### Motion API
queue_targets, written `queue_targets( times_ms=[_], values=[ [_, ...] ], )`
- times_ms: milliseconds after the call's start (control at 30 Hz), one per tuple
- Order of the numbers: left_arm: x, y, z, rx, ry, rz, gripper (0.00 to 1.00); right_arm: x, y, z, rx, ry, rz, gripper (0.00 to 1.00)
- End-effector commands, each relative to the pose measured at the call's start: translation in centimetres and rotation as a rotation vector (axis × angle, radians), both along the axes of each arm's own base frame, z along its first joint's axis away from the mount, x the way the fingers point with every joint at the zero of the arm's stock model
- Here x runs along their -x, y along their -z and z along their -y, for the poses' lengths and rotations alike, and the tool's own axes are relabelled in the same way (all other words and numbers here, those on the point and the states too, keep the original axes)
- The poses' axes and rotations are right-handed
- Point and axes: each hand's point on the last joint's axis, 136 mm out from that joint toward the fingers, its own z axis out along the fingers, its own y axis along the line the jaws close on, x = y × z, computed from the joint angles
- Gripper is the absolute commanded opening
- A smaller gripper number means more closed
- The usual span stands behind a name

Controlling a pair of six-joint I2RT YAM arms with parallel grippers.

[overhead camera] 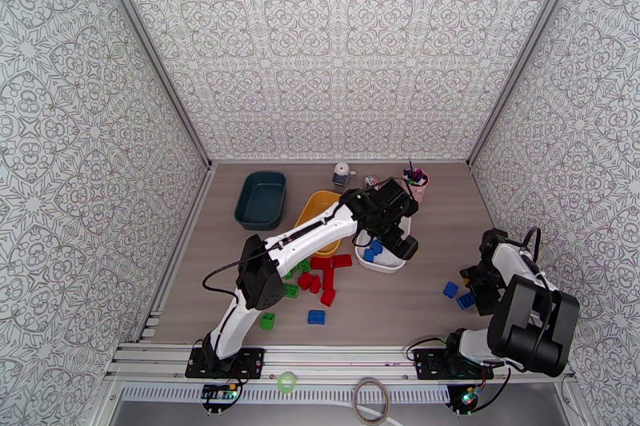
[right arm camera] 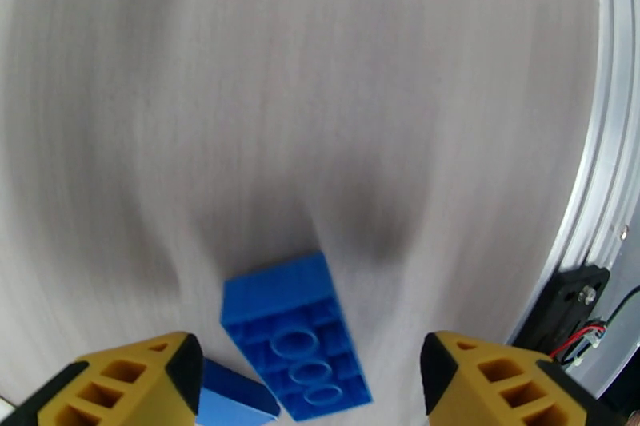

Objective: Sort the legos into containers by color

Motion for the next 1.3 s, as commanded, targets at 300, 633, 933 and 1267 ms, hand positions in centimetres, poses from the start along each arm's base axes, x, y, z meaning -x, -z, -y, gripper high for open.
queue_targets(
  times_ms=[300,633,933,1267],
  values=[
    [-0.6,-0.6,-0.7,0.000,-0.062,-0.003,0.99,-2.1,2.0,0.8,-0.017,-0.025,0.009,0.66],
    [-5.6,-2.0,-4.6,0.138,-0.317,-0.049,0.99,-5.0,0.9,0.0,-0.038,-0.128,0.102,0.41],
    [-7.9,-3.7,-9.2,0.188,-0.517,-0.001,0.99,-9.2,-3.0,-2.6,-0.044,-0.316,0.284,0.23],
    [-5.7,-2.6,-13.0,0.206,-0.619,-0.046,0.99,-12.5,-9.6,-6.9,-0.027,-0.563,0.440,0.21]
  ],
)
